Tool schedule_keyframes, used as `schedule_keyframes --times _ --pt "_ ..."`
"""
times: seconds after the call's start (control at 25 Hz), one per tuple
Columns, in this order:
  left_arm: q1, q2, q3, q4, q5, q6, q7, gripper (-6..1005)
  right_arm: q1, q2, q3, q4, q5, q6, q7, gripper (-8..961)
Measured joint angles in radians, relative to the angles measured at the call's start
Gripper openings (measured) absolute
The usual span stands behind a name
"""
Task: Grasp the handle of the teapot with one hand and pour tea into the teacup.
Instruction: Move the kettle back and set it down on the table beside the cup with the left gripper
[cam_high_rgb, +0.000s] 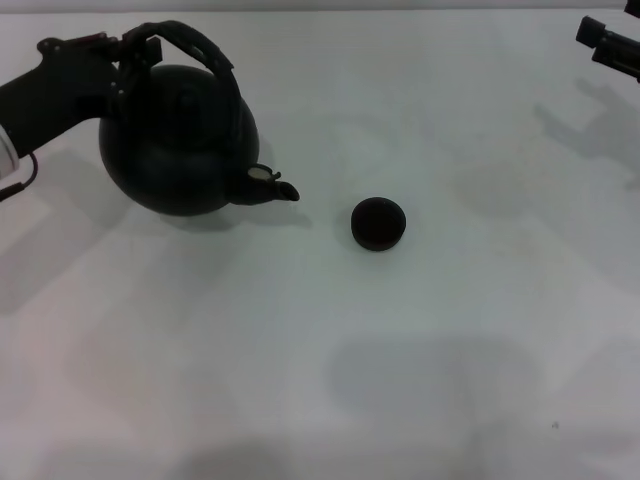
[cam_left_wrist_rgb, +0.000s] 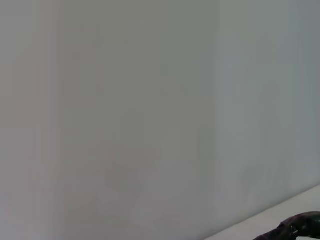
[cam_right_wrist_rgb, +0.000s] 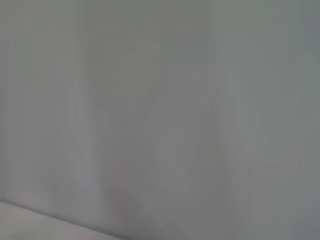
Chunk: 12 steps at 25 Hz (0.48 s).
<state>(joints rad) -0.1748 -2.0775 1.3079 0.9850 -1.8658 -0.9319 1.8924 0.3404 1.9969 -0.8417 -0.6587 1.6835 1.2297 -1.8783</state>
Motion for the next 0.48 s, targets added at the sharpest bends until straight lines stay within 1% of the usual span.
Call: schedule_keyframes --times 0.2,0.48 --pt "-0.023 0.003 -0.001 -0.118 -0.101 -0.002 0.104 143 0.0 0.0 0.0 0.012 -0.006 0.005 -0.008 876" --pt "-0.058 0.0 0.001 -0.25 -0.179 -0.01 0.209 144 0.003 0.0 -0.001 0.028 -0.009 0.002 -0.024 877"
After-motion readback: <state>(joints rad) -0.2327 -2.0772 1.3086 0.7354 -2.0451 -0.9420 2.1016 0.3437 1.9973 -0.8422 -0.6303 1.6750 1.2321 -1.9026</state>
